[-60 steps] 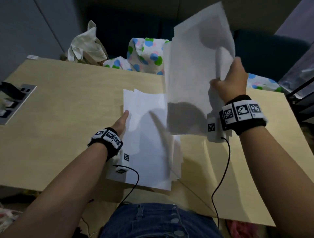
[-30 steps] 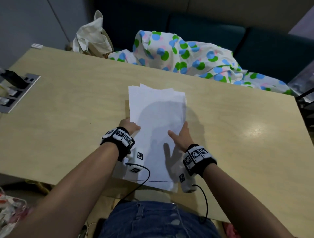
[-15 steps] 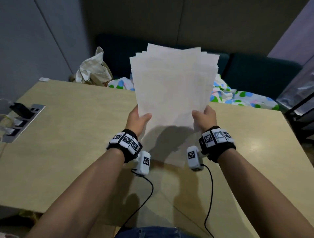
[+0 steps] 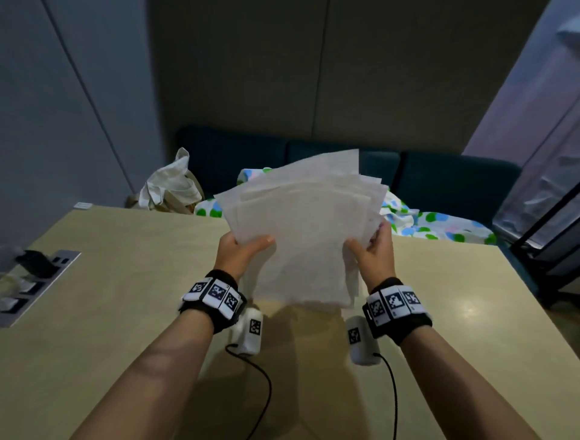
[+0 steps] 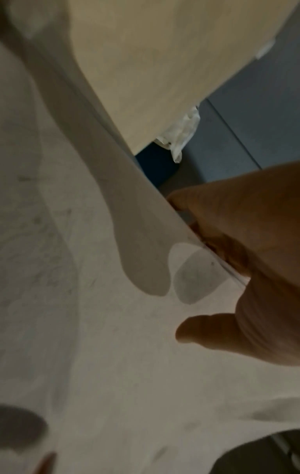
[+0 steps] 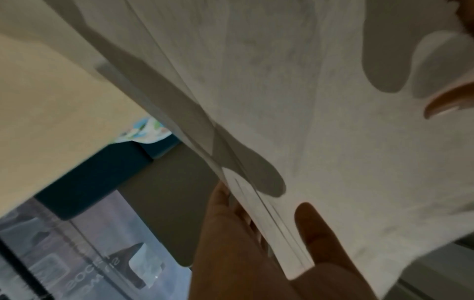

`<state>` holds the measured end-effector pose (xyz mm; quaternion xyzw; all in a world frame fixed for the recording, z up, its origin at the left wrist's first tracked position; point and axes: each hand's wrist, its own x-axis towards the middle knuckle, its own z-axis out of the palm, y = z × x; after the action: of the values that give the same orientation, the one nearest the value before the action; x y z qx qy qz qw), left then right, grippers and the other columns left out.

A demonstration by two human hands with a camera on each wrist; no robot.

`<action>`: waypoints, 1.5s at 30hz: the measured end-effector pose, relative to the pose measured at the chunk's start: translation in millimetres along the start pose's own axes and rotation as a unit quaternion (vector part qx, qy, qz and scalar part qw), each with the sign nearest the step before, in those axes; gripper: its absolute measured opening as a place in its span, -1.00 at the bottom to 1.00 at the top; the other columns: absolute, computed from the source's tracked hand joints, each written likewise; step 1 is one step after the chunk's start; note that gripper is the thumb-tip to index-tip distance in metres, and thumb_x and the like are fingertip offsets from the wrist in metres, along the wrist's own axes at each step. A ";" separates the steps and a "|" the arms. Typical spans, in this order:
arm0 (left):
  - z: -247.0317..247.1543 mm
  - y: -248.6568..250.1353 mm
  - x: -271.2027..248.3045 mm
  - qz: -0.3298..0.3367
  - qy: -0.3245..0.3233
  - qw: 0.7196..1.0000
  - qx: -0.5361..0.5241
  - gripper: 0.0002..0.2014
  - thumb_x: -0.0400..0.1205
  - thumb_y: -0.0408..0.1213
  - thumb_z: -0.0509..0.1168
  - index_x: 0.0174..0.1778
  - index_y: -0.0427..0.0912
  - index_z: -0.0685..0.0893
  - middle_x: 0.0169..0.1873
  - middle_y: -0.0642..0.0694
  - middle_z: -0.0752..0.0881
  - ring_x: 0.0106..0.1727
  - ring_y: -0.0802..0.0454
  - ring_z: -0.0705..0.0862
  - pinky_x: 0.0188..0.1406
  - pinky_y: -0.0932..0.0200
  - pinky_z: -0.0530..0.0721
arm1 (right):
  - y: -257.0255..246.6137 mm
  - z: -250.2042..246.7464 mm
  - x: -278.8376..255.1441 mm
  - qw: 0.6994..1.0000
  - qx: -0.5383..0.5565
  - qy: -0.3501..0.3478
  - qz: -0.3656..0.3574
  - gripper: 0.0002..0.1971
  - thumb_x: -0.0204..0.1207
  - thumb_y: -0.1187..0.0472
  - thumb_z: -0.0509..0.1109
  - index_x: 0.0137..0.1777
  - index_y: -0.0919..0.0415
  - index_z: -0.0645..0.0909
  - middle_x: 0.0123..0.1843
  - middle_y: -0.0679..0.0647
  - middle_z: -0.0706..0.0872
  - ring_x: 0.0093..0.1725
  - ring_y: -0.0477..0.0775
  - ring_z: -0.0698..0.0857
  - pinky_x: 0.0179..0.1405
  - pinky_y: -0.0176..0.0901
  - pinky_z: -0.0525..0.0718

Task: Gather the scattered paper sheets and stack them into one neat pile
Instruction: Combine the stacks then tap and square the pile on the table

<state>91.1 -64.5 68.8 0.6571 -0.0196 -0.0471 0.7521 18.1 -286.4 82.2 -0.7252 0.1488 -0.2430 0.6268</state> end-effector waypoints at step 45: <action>-71.1 -22.4 0.5 -0.205 -0.166 0.941 0.213 -0.62 0.15 -0.12 0.59 -0.11 0.01 0.77 -0.15 0.04 0.83 0.03 -0.08 0.72 0.24 -0.04 0.56 | -118.2 -3.3 52.2 0.848 -0.478 -0.196 -0.115 -0.81 0.37 0.19 0.49 -0.02 0.15 0.74 -0.05 0.18 0.78 0.02 0.23 0.72 -0.01 -0.01 0.65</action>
<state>97.0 2.7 37.0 0.7748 -0.0185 -0.3034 0.5543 49.6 -296.2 207.1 -0.9797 0.0359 -0.0653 0.1861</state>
